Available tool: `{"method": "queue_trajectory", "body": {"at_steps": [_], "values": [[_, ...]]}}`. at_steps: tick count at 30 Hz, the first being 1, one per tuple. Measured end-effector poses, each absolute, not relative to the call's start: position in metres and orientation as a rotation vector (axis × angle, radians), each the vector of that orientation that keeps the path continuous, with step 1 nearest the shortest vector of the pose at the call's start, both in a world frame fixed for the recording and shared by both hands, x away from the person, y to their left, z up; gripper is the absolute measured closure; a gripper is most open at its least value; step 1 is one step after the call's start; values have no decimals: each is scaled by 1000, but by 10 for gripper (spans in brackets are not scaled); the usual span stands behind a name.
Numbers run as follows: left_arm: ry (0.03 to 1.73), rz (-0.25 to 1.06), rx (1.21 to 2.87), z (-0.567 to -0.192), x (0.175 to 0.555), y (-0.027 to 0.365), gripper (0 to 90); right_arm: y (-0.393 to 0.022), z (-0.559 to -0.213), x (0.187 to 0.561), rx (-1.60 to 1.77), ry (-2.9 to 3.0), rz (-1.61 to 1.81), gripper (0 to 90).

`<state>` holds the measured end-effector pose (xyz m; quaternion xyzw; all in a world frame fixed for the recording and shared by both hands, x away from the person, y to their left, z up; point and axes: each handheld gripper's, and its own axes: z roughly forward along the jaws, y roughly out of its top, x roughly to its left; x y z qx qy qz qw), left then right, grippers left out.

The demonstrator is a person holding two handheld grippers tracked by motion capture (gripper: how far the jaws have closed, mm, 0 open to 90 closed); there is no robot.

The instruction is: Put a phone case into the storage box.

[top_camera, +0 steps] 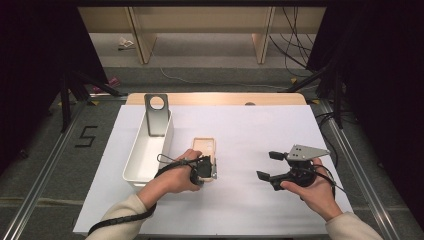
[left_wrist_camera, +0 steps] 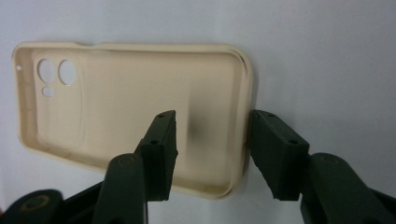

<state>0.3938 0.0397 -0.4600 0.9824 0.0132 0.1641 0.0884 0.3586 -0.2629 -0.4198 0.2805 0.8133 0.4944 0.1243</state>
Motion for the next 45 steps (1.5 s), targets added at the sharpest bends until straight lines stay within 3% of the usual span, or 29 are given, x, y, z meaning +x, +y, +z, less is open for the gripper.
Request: {"method": "queue_trajectory", "body": {"at_steps": [27,45], "values": [[-81,391,2964,-460,392,38,747,-263,-420,359,817,2373,1442,165],[-82,381,2973,-460,392,37,805,-262,-421,359,818,2376,1440,165]]}}
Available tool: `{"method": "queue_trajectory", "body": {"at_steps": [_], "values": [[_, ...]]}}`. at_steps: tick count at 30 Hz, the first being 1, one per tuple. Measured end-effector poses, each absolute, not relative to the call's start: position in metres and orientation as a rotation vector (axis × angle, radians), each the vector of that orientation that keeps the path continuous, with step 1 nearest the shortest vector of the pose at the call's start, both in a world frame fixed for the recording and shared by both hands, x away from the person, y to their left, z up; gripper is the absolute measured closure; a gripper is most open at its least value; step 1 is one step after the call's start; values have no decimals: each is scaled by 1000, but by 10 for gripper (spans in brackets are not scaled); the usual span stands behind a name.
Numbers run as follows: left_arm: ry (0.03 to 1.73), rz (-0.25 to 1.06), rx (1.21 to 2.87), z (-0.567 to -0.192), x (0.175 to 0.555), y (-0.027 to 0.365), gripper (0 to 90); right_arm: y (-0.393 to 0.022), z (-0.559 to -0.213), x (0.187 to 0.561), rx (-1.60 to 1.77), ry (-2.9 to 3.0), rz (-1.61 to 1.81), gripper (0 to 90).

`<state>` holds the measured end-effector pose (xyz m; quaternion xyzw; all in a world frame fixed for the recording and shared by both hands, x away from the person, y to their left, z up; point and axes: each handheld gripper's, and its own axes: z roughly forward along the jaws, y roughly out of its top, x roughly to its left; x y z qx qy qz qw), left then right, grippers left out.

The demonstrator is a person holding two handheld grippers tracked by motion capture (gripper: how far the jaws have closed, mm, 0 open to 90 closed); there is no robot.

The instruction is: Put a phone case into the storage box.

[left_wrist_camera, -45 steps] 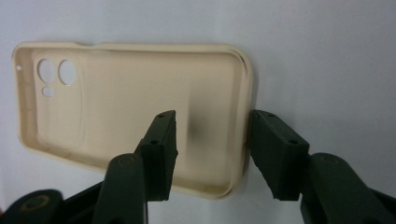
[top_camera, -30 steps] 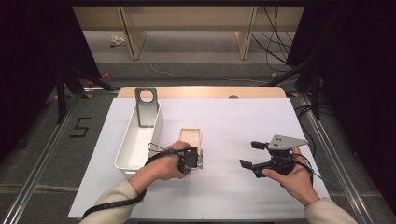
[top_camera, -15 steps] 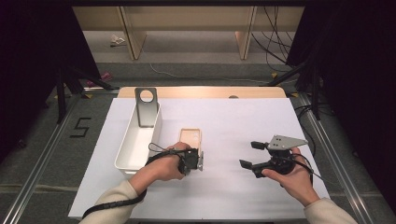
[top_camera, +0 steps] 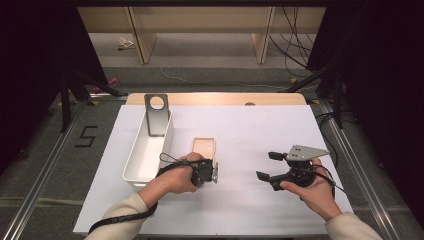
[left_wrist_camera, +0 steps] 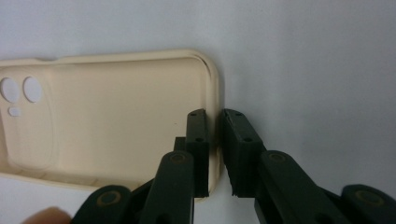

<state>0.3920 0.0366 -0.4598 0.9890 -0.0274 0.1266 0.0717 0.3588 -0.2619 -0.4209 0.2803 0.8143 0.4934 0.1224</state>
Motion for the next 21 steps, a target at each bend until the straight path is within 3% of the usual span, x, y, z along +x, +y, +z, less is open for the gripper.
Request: {"method": "queue_trajectory", "body": {"at_steps": [21], "values": [[-79,389,2967,-460,390,38,845,-263,-420,359,819,2375,1440,165]]}}
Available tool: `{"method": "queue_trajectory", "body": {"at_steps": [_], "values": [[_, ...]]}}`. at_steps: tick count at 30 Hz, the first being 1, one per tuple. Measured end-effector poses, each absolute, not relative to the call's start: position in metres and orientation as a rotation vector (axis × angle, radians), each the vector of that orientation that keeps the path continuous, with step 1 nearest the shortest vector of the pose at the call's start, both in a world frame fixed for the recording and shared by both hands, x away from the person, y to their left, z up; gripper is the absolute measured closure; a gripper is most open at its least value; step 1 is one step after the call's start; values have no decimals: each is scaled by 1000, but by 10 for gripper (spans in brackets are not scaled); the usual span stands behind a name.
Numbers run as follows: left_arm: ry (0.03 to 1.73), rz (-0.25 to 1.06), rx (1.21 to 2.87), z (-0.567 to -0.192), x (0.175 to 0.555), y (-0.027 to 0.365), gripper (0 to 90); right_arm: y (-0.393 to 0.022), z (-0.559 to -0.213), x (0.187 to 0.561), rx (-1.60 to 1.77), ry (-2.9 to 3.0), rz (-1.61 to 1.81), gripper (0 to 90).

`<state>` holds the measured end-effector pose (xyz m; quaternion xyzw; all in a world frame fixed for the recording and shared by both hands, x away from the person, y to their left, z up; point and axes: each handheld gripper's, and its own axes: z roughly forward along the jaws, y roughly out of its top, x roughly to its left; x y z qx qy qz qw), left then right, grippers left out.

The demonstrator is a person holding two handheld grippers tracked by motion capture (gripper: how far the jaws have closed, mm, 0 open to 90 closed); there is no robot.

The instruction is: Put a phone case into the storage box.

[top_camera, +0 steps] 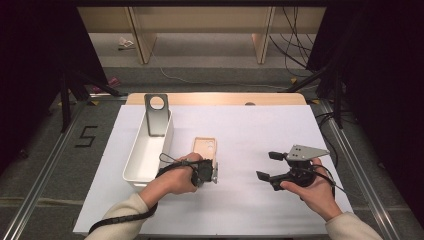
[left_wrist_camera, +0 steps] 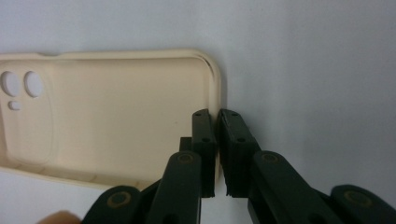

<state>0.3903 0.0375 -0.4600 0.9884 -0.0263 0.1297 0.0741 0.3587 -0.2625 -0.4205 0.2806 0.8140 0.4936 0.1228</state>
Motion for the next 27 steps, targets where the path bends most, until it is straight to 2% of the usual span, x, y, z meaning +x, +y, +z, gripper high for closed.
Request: {"method": "queue_trajectory", "body": {"at_steps": [27], "values": [[-116,488,2850,-446,362,35,869,-259,-421,360,816,2377,1439,164]]}}
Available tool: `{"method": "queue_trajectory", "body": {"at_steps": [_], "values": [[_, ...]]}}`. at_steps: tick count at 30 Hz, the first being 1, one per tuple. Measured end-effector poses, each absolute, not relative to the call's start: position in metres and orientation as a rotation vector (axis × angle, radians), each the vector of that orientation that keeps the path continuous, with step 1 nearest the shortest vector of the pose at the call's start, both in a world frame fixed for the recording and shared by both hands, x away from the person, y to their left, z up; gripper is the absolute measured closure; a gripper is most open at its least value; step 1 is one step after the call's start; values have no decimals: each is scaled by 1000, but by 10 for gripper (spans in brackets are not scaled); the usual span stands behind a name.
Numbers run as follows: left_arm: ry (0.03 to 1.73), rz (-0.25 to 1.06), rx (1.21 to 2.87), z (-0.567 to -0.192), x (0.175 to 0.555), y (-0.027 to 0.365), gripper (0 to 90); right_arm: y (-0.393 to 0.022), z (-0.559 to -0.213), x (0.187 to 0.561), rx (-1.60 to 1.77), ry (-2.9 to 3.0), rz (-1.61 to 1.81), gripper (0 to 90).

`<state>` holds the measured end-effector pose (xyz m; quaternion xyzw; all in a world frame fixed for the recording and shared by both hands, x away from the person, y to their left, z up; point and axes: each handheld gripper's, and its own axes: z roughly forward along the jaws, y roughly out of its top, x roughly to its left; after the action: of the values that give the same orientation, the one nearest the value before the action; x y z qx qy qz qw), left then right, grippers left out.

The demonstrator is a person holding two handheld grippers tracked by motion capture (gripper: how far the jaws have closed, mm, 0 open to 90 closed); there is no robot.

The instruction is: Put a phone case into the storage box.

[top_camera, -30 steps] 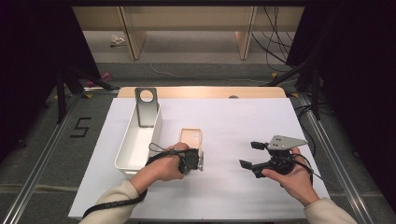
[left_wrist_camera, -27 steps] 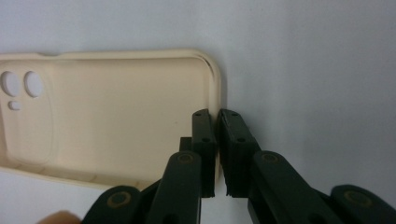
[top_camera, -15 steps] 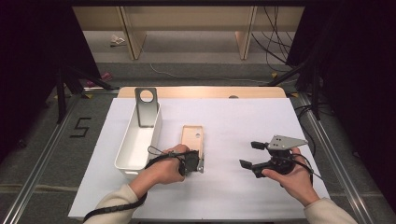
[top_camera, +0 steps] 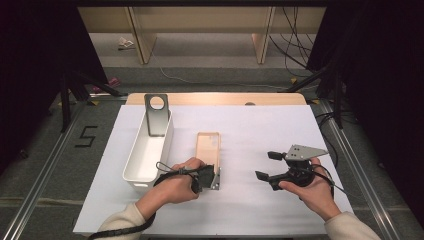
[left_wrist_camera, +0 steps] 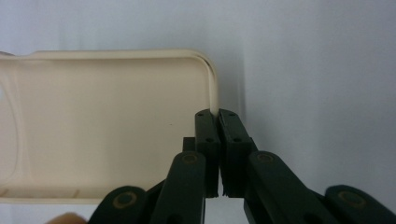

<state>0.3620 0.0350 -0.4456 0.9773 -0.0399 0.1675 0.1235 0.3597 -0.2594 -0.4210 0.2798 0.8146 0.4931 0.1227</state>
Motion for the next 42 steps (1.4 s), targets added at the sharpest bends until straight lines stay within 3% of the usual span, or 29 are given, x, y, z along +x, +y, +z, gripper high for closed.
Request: {"method": "queue_trajectory", "body": {"at_steps": [17,34,42], "values": [[-234,501,2786,-429,340,11,870,-237,-424,373,820,2395,1443,168],[-317,495,2762,-424,324,-6,869,-208,-436,409,930,2425,1447,183],[-345,499,2758,-424,322,-9,869,-201,-441,415,983,2451,1439,240]]}}
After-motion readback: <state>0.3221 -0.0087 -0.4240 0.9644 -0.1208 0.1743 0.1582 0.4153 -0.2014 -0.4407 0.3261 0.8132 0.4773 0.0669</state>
